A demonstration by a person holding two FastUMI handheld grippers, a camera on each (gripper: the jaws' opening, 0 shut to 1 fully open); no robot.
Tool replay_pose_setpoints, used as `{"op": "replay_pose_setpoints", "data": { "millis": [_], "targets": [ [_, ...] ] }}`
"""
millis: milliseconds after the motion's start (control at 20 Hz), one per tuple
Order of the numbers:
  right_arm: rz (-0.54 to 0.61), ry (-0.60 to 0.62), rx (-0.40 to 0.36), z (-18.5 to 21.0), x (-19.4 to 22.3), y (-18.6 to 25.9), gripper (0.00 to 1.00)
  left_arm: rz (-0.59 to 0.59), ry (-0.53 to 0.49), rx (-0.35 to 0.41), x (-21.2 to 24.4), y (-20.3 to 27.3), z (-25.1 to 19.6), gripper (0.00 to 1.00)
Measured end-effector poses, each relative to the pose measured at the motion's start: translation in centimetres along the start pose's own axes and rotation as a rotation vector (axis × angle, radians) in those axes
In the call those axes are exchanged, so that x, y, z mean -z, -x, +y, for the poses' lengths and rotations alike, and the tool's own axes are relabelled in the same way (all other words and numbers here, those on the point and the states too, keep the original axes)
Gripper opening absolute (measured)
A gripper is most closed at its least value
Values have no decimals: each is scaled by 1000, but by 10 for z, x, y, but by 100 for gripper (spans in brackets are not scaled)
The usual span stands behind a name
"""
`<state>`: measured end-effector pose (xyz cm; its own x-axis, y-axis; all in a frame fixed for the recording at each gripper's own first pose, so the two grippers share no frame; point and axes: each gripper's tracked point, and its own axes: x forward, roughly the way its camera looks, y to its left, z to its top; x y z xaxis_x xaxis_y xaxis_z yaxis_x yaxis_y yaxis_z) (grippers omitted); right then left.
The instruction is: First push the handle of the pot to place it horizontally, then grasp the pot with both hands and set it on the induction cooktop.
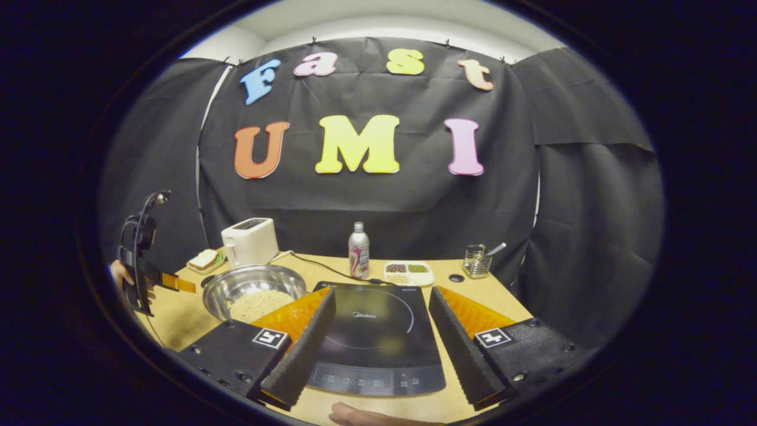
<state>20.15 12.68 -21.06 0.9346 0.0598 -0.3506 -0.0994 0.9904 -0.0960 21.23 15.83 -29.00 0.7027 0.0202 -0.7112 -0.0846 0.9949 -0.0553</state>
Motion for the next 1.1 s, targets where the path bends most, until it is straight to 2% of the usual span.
{"op": "replay_pose_setpoints", "data": {
  "millis": [100,200,300,500,550,750,950,1100],
  "targets": [
    [38,-7,-18,19,9,-20,100,-30,-9,18,-8,1,-7,96],
    [86,-21,-54,41,18,-41,97,-45,-28,23,-11,-3,-10,96],
    [116,-25,-79,60,23,-61,100,-37,-48,21,-13,-14,-12,96],
    [175,-31,-99,88,40,-102,97,3,-67,12,-10,-44,-12,96],
    [197,-33,-112,96,49,-111,100,10,-78,5,-11,-52,-10,96],
    [265,-25,-124,117,71,-146,97,37,-104,-18,-14,-79,1,96],
    [339,-36,-133,136,95,-173,97,73,-57,38,-9,-101,-5,93],
    [359,-26,-133,141,103,-184,100,84,-81,43,-7,-112,-6,88]
  ]
}}
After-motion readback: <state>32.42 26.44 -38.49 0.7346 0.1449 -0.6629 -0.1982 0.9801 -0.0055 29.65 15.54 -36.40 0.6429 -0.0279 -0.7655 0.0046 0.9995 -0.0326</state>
